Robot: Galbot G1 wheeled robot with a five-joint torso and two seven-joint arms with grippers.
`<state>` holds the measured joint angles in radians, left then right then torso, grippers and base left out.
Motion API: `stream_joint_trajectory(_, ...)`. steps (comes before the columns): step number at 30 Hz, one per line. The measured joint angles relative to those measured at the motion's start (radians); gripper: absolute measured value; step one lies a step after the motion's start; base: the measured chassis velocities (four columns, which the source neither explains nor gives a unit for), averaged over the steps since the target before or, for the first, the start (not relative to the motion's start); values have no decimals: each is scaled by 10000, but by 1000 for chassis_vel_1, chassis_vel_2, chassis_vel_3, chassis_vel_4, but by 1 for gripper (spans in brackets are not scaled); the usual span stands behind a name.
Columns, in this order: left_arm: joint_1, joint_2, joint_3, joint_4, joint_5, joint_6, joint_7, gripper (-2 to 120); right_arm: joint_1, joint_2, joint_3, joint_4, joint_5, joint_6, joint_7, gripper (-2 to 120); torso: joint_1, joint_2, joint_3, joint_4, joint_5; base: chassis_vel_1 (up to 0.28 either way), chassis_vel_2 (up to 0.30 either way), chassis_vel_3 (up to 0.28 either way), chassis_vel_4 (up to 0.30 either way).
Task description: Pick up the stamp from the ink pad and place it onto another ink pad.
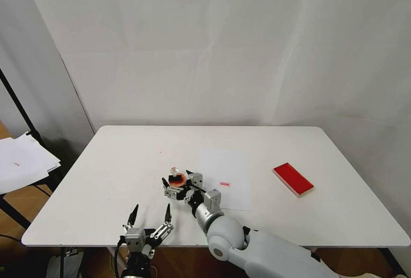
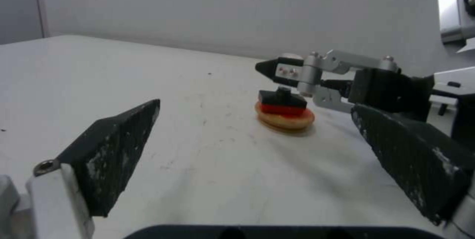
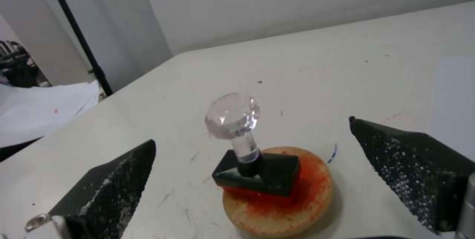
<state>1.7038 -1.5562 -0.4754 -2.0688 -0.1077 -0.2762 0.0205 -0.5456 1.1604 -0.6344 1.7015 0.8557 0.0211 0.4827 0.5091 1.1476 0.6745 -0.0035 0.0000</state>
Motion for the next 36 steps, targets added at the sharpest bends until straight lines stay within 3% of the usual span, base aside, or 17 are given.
stream_joint_trajectory(4, 0, 0, 0, 0, 0, 0, 0, 102, -124, -399, 440, 651, 33, -320, 216, 100, 0, 0, 0, 0, 1, 0, 0, 0, 0)
stream_joint_trajectory(8, 0, 0, 0, 0, 0, 0, 0, 102, -717, -1622, 1578, 2140, 69, -849, 566, 100, 0, 0, 0, -1, 2, 0, 0, 0, 0)
stream_joint_trajectory(9, 0, 0, 0, 0, 0, 0, 0, 102, -717, -1622, 1578, 2140, 69, -849, 566, 100, 0, 0, 0, -1, 2, 0, 0, 0, 0)
stream_joint_trajectory(12, 0, -3, -1, 0, 0, 1, 0, 102, -2107, -2672, 2989, 3412, -179, -953, 701, 100, 0, 0, -1, -3, 2, 0, 0, 0, 0)
stream_joint_trajectory(13, 0, -3, -1, 0, 0, 1, 0, 102, -2107, -2672, 2989, 3412, -179, -953, 701, 100, 0, 0, -1, -3, 2, 0, 0, 0, 0)
stream_joint_trajectory(17, 0, -1, 1, 0, 0, 0, 0, 102, -4902, -3747, 5143, 4490, -1621, -667, 707, 100, 0, 0, -1, -2, 5, 0, 0, 0, 0)
stream_joint_trajectory(18, 0, -1, 1, 0, 0, 0, 0, 102, -4902, -3747, 5143, 4490, -1621, -667, 707, 100, 0, 0, -1, -2, 5, 0, 0, 0, 0)
stream_joint_trajectory(20, 1, -2, 0, 0, 0, 0, 0, 102, -7428, -4001, 6950, 5281, -2939, -602, 807, 100, -1, 0, -2, -3, 1, 0, 0, 0, 0)
stream_joint_trajectory(21, 1, -2, 0, 0, 0, 0, 0, 102, -7428, -4001, 6950, 5281, -2939, -602, 807, 100, -1, 0, -2, -3, 1, 0, 0, 0, 0)
stream_joint_trajectory(25, 2, -1, 0, 0, 0, 1, 1, 102, -10650, -3114, 8937, 6152, -5106, -472, 918, 100, -3, 1, -3, 0, 2, 0, 0, 0, 0)
stream_joint_trajectory(26, 2, -1, 0, 0, 0, 1, 1, 102, -10650, -3114, 8937, 6152, -5106, -472, 918, 100, -3, 1, -3, 0, 2, 0, 0, 0, 0)
stream_joint_trajectory(31, 0, 0, 0, 0, 0, 1, 0, 102, -12634, -1591, 9494, 6373, -6611, 444, 493, 100, -3, 2, -3, -2, -4, 0, 0, 0, 0)
stream_joint_trajectory(36, 0, -1, 1, 0, 0, 1, 0, 102, -12935, -959, 9257, 6211, -7146, 812, 287, 100, -2, 1, -2, 0, 0, 0, 0, 0, 0)
